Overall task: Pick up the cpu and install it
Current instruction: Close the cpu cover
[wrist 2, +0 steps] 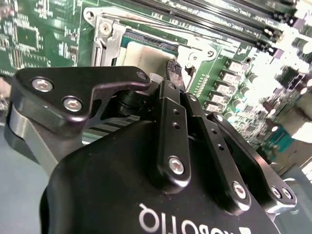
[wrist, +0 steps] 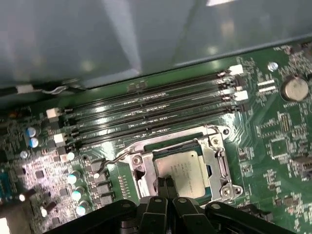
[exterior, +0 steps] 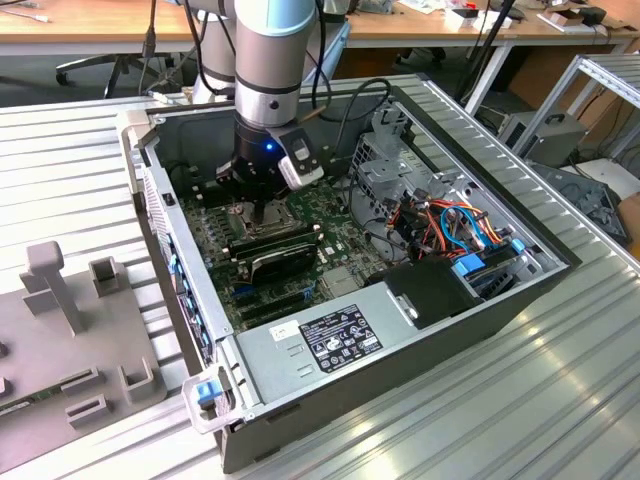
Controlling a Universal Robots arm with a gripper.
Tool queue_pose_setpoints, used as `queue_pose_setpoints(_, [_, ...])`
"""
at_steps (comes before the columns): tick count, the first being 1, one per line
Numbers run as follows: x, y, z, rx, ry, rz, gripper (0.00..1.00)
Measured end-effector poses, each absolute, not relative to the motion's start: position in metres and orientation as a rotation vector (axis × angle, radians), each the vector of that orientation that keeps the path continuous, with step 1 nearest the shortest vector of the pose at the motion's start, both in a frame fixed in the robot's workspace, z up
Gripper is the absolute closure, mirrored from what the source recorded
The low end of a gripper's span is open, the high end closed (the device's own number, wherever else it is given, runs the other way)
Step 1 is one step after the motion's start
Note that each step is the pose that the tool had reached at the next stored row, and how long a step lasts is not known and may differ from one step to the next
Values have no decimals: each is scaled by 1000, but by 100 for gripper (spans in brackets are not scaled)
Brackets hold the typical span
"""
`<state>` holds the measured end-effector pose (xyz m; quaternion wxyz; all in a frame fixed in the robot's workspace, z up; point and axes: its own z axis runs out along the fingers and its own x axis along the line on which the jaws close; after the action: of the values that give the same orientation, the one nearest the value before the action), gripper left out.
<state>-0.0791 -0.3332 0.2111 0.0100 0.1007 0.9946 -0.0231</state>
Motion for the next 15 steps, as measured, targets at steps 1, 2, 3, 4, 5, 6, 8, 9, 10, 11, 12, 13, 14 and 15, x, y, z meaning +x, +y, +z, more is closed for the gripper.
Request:
queue_pose_setpoints(1, [-79,-333,211,284,3107,-72,89])
queue_pose_setpoints(2, [-79,-333,211,255,3109,-71,89])
queue_pose_setpoints(3, [-79,-333,211,222,3111,-71,89])
queue_pose_setpoints(4, [-79,-333,211,192,3113,-70,89])
queue_pose_setpoints(5, [-79,-333,211,156,3115,-70,89])
queue_pose_setpoints(6, [-79,-333,211,118,3116,-69,89])
queue_pose_setpoints(8, [-79,-333,211,3,3116,-65,89])
queue_pose_setpoints(9, [-79,-333,211,3,3117,-65,89])
queue_pose_setpoints(10, [-79,-333,213,3,3117,-65,89])
queue_pose_setpoints(11, [-79,-333,215,2,3117,-64,89])
queue_pose_setpoints(12, [-79,-333,217,2,3117,-63,89])
queue_pose_setpoints(13, [-79,-333,218,3,3116,-62,89])
queue_pose_setpoints(14, [-81,-333,218,2,3117,-60,89])
queue_pose_setpoints(15, [-86,-333,218,3,3116,-59,89])
